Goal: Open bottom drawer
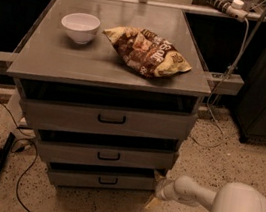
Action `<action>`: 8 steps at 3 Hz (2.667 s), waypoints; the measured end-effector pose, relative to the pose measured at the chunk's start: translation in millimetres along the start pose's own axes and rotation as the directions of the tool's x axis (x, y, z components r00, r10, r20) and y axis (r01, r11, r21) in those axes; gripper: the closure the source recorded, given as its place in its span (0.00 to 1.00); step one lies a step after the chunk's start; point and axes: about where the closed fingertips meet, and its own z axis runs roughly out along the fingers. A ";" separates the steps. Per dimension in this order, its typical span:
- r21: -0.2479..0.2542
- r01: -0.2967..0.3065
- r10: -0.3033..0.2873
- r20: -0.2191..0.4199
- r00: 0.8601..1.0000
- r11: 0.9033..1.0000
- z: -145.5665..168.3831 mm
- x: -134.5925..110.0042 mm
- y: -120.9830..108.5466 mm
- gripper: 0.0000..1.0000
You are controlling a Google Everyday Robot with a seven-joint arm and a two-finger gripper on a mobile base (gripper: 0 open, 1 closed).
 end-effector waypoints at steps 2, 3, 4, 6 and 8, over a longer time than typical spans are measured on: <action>0.035 0.068 -0.068 0.002 0.998 0.997 33.6 -7.4 -14.2 0.00; 0.069 0.133 -0.137 0.056 0.989 0.989 59.0 3.3 -36.3 0.00; 0.084 0.136 -0.141 0.050 0.989 0.987 57.1 6.7 -46.4 0.00; 0.063 0.118 -0.122 0.058 0.991 0.991 62.1 7.7 -40.2 0.19; 0.063 0.119 -0.122 0.058 0.991 0.991 57.5 4.7 -41.7 0.65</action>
Offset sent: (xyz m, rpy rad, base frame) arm 0.0460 0.0260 -0.0217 -0.0307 -0.1187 0.0611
